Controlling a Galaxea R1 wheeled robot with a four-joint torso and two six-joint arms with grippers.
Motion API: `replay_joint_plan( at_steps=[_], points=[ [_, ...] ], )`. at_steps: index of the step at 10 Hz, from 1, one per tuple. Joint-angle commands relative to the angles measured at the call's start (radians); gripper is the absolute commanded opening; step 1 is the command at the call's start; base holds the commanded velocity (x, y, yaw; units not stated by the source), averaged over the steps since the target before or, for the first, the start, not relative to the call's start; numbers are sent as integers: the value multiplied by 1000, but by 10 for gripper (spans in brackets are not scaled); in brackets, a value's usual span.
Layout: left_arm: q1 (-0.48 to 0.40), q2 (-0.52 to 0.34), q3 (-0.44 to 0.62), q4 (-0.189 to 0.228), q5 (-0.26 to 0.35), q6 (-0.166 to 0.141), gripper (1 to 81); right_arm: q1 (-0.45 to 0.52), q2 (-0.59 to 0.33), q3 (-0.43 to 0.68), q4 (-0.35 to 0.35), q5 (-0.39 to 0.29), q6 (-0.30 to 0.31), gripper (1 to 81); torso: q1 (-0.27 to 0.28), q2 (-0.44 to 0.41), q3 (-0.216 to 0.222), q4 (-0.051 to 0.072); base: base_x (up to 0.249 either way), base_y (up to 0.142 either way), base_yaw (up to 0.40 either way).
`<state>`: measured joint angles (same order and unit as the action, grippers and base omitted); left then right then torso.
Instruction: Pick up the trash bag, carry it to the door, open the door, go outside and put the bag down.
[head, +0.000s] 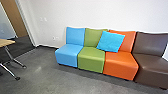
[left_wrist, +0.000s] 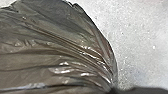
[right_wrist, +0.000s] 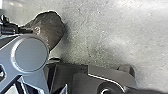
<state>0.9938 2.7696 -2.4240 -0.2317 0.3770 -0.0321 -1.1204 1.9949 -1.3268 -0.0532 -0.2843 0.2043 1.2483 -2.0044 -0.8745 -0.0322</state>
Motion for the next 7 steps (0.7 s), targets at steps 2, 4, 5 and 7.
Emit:
replay_joint_plan(
  at_steps=[2,4,5,7],
  points=[
    [-59,-28,16,-3,60,0,10,20,45,-66,13,-35,-6,811,-84,129,26,0,0,0,0],
    [-10,-27,37,-3,51,66,10,-20,119,-125,12,-18,-11,811,-121,187,47,0,0,0,0],
    [21,-25,43,-3,48,81,10,-39,152,-171,12,0,-11,811,-143,221,51,0,0,0,0],
    [75,-19,48,-3,42,120,10,-75,204,-247,13,45,-11,811,-189,292,53,0,0,0,0]
  ],
)
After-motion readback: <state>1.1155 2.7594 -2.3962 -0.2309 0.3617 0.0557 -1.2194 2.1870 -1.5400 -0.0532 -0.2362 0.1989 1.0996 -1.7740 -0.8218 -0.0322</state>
